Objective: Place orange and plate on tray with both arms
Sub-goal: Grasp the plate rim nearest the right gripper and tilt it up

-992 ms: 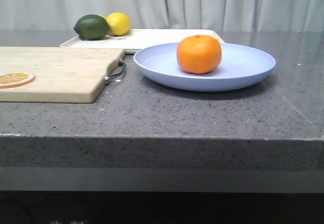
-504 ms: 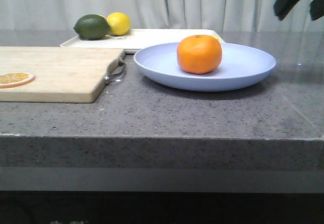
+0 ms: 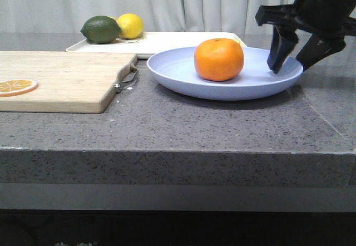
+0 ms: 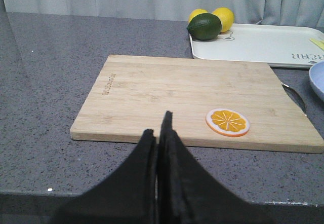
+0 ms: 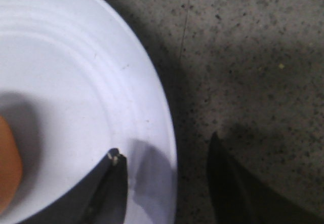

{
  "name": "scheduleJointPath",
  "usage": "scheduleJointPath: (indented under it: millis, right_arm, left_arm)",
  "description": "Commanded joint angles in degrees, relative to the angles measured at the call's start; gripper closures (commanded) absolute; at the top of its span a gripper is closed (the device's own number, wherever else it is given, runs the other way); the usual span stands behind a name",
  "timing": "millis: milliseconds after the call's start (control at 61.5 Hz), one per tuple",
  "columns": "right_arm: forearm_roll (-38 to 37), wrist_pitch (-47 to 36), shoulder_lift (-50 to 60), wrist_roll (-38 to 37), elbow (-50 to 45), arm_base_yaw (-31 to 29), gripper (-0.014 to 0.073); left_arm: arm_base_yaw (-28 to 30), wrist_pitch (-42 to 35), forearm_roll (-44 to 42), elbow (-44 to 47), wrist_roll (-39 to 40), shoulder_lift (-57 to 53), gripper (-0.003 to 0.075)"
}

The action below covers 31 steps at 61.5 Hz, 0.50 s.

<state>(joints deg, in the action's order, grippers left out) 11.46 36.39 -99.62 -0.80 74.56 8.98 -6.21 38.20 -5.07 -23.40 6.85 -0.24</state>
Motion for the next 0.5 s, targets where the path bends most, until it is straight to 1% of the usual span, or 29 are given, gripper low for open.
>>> scheduleJointPath:
  millis: [0,16,98,163,195,260,488]
  right_arm:
    - [0.7,-1.0,2.2,0.4,2.2,-0.2,0.0411]
    - [0.7,-1.0,2.2,0.4,2.2,-0.2,0.0445]
    - [0.7,-1.1,2.2,0.4,2.3,-0.2,0.0560]
    - [0.7,-1.1,2.2,0.4,2.4,-0.2,0.0628]
    - [0.9,-1.1,2.2,0.4,2.4,-0.2,0.0648]
    - [1.9,-0.6,2.2,0.4,2.4,-0.3,0.0665]
    - [6.8,2.9,2.2,0.4,4.9,-0.6,0.0664]
  left_arm:
    - [0.1,-4.7,0.4,-1.4,0.5,-1.1,0.0738]
    - [0.1,-4.7,0.4,-1.4,0.5,-1.1,0.0738]
    - [0.1,-4.7,0.4,-1.4,0.5,-1.1,0.0738]
    - [0.1,-4.7,0.4,-1.4,0.5,-1.1,0.0738]
    - [0.1,-4.7,0.4,-1.4,0.5,-1.1,0.0738]
    - [0.1,-4.7,0.4,-1.4,0.5,-1.1,0.0738]
    - [0.1,-4.7,0.4,-1.4,0.5,-1.1,0.0738]
